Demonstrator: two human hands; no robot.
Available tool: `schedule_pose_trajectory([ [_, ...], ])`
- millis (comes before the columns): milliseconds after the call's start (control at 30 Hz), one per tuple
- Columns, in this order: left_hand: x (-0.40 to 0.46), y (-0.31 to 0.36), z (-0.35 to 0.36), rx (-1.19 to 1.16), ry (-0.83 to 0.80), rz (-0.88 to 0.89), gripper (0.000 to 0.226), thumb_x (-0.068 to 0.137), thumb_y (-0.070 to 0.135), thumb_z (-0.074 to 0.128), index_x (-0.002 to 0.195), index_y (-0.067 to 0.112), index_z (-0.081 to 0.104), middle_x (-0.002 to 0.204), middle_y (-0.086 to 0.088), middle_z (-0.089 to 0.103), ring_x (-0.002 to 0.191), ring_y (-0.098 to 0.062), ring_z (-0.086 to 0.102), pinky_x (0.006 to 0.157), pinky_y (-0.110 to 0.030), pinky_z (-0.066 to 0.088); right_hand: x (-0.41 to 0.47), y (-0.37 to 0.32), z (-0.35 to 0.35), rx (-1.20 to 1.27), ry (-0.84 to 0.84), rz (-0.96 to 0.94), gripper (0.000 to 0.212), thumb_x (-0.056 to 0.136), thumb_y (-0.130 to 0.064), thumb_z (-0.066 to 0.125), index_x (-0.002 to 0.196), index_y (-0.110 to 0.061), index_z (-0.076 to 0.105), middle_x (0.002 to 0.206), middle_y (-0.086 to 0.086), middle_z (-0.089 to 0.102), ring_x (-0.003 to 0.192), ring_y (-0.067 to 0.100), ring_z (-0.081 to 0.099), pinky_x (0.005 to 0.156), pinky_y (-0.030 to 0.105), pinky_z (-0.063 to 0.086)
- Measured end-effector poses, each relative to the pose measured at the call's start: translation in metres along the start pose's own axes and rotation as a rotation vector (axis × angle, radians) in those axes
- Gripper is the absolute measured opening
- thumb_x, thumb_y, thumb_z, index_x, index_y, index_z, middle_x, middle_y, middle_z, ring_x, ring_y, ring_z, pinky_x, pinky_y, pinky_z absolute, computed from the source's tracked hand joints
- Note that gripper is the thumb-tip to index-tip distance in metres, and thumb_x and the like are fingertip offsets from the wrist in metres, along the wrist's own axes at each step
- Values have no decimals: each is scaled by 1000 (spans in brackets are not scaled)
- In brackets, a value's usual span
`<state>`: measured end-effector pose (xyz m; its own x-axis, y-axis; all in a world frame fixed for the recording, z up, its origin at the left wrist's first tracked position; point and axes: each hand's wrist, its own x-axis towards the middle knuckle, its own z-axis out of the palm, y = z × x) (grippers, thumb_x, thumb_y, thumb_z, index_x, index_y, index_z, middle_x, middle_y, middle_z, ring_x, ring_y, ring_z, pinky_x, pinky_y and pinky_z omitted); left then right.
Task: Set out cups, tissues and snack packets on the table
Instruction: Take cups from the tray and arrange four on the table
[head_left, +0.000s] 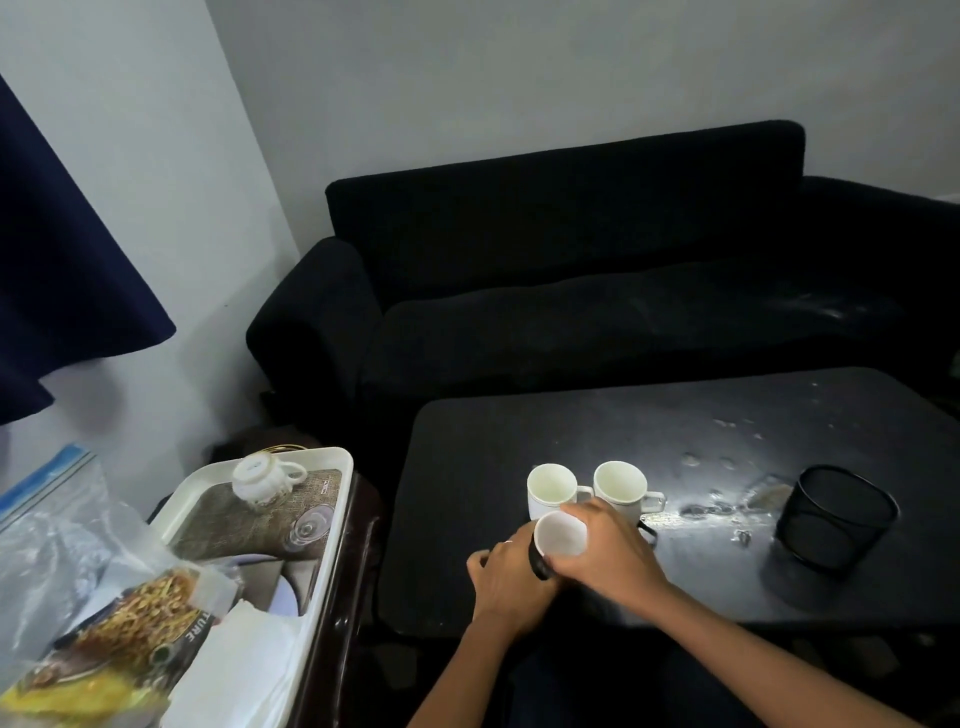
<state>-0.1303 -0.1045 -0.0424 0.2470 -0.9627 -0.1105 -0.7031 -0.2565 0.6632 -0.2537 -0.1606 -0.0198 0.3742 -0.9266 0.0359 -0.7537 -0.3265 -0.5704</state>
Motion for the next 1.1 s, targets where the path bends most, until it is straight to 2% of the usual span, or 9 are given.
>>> schedule_pose_trajectory([
  [167,2,-1,5,-48,-81,-55,60,70,51,55,127,46,36,106,19,66,108,-5,57,91,-26,32,3,3,8,37,12,36,45,65,-41,68,105,-22,61,103,-1,62,100,19,60,73,29,47],
  [300,4,-1,2,-79,-120,-80,63,69,53,56,128,49,33,109,21,63,111,-4,56,90,-26,30,6,0,15,80,23,60,59,68,-36,68,124,-23,54,115,0,63,107,21,60,79,31,50],
  [500,8,1,1,-184,-199,-114,70,66,48,63,128,51,29,116,17,61,112,-14,57,100,-39,41,10,4,21,164,18,105,57,69,-33,69,119,-21,45,118,2,61,103,27,61,77,36,51],
  [633,10,3,1,-237,-215,-96,74,63,46,66,126,50,28,115,12,63,109,-18,60,97,-44,46,13,6,23,95,11,107,59,68,-40,68,118,-23,43,121,0,59,105,28,61,78,35,49],
  [800,10,-5,2,-221,-234,-128,116,57,49,67,151,31,2,137,6,53,126,-18,50,104,-40,42,13,9,22,29,63,79,60,65,-47,69,115,-24,45,120,-7,55,110,20,54,80,33,37],
  [900,11,-11,1,-205,-186,-102,94,56,43,68,139,30,27,123,21,51,126,-16,46,90,-22,40,11,8,21,9,121,103,54,70,-49,65,115,-26,47,119,-9,51,118,17,45,88,37,32],
  [967,9,-15,-5,-193,-149,-71,84,54,48,67,130,35,34,108,33,43,128,-13,43,79,-10,33,10,6,20,-25,148,119,48,76,-48,60,118,-28,47,120,-9,50,118,17,41,91,37,31],
  [1000,9,-20,-9,-187,-132,-51,88,52,53,66,133,37,33,114,34,43,130,-12,41,83,-8,33,11,4,19,-51,159,116,45,79,-47,57,119,-28,48,119,-8,49,117,18,40,91,37,30],
  [1100,8,-37,-25,-132,-72,-14,95,66,55,68,147,30,25,146,10,38,134,-11,37,103,-23,34,14,-6,17,-119,201,67,36,84,-41,53,117,-27,50,117,-6,50,114,19,40,87,36,28],
])
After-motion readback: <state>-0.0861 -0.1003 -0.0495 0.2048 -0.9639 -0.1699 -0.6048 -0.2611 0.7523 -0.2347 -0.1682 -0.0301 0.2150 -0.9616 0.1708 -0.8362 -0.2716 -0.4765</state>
